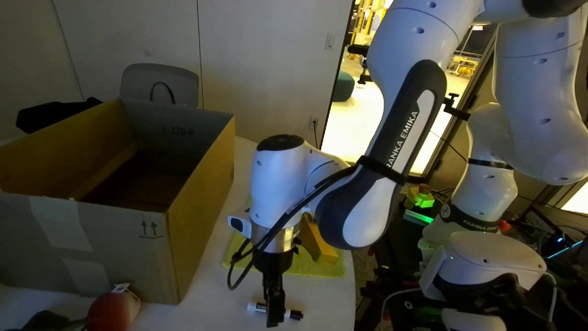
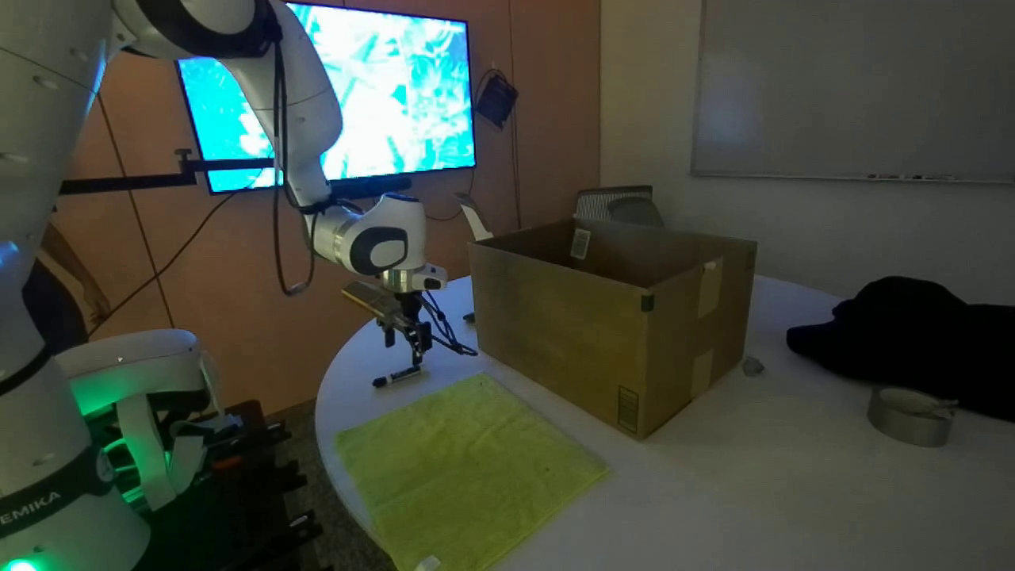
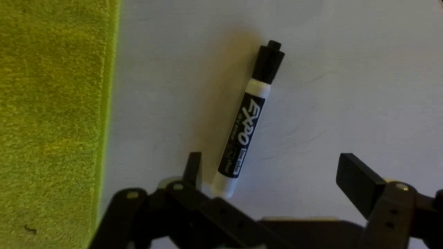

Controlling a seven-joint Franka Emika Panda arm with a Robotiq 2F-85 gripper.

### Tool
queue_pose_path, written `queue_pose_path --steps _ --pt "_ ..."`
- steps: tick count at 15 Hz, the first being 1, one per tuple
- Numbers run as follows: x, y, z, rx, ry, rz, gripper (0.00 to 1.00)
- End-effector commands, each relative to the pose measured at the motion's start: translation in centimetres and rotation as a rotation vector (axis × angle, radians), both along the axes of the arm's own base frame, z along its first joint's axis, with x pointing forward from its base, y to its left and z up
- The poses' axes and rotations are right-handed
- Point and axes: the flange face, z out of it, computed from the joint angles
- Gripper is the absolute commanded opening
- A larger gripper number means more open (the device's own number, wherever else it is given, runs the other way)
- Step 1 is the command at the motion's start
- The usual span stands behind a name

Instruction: Put the marker in the yellow towel and wrap the marker, then put the towel in the box

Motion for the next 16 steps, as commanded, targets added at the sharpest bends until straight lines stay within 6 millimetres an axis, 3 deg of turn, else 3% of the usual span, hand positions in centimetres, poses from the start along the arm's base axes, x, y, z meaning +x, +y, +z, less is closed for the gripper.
queue_pose_path --steps 1,9,11,16 --pt "0.7 0.5 -1.5 -0.006 0.029 0.024 1.00" --pt "1.3 0.3 -4.4 -0.078 0.000 0.025 1.00" --pt "1.3 0.4 -4.6 -0.096 -0.001 0.039 0.75" --pt "1.5 0.4 -4.3 -0.104 -0.008 0.058 0.36"
